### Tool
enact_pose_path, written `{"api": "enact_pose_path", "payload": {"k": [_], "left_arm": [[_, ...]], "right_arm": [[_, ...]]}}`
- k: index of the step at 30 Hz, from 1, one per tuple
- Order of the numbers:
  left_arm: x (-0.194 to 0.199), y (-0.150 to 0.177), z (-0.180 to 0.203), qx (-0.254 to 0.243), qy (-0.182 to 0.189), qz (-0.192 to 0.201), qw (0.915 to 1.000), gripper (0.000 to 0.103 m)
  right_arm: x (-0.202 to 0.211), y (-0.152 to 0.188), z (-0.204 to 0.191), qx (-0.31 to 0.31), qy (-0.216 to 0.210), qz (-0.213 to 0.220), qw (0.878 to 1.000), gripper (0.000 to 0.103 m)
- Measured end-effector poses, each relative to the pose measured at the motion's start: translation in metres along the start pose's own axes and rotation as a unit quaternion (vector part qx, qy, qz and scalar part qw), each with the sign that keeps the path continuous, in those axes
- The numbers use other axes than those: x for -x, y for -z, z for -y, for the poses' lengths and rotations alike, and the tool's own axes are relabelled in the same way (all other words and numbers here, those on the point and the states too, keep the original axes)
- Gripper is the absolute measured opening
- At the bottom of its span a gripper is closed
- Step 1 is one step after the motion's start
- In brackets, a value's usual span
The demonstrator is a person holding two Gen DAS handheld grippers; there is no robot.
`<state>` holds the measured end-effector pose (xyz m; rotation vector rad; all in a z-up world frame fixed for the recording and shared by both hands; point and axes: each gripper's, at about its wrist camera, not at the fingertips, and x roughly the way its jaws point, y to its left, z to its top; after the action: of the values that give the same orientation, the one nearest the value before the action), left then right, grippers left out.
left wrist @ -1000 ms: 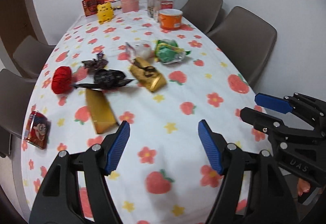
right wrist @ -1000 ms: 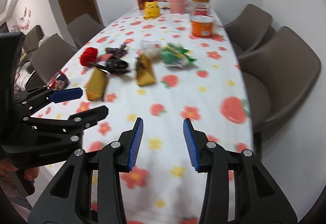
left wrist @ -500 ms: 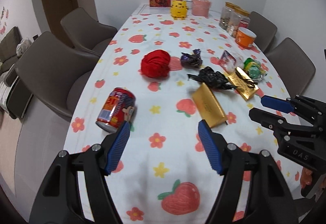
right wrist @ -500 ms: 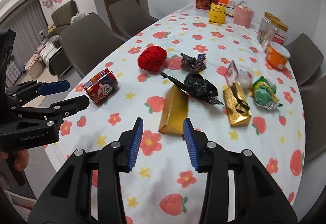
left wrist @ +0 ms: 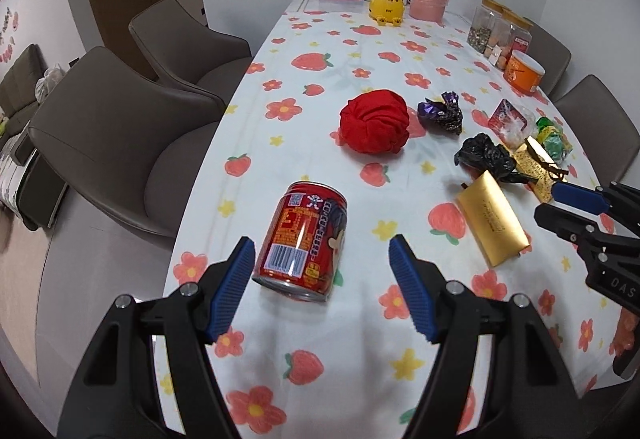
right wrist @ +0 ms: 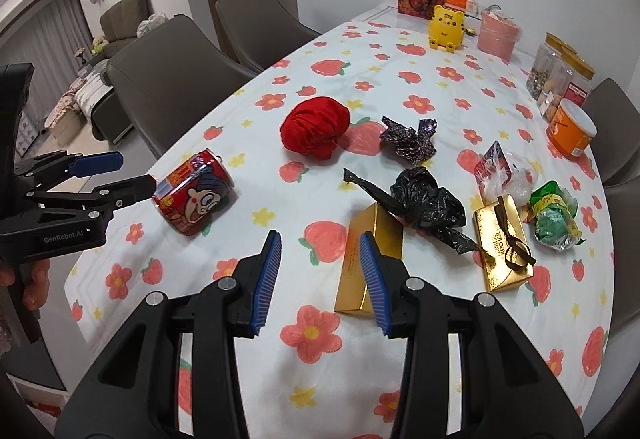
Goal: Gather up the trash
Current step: 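Grasp the red drink can with the left tool while the right tool grasps the gold box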
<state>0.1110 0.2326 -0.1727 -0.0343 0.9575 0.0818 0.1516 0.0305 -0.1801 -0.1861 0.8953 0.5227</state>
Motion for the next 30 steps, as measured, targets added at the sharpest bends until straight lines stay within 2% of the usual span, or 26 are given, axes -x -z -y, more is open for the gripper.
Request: {"api": "enact_pose_path", "payload": {"k": [5,9,13,17,21,30], "left_arm": [[-0.036,-0.003,-0.008,-0.040,0.021,-0.020,0.9988,0.070],[-0.057,0.000,-0.011,-0.056,0.036,-0.036,0.9971,0.070],[-0.071,0.006,-0.012,-0.073,0.017,-0.035,0.9966,0.070],[-0.089,0.008,-0.022,-0.054,0.014,-0.054,0.9970,0.070],[-0.103,0.009,-0.026,-0.043,0.016,-0.069,0.9965,0.070],[-0.112,0.009,-0.008,-0.054,0.040,-0.075,0.9949,0.067]], "right_arm": [[-0.029,0.007,0.011,-0.039,0.039,-0.013,0.998,0.039],[-0.050,0.015,0.018,-0.052,0.055,-0.026,0.997,0.039],[-0.072,0.023,0.020,-0.048,0.059,-0.042,0.996,0.040],[-0.090,0.026,0.019,-0.029,0.074,-0.054,0.995,0.048],[-0.101,0.026,0.021,-0.025,0.073,-0.061,0.995,0.054],[-0.102,0.028,0.013,-0.030,0.054,-0.065,0.996,0.053]]}}
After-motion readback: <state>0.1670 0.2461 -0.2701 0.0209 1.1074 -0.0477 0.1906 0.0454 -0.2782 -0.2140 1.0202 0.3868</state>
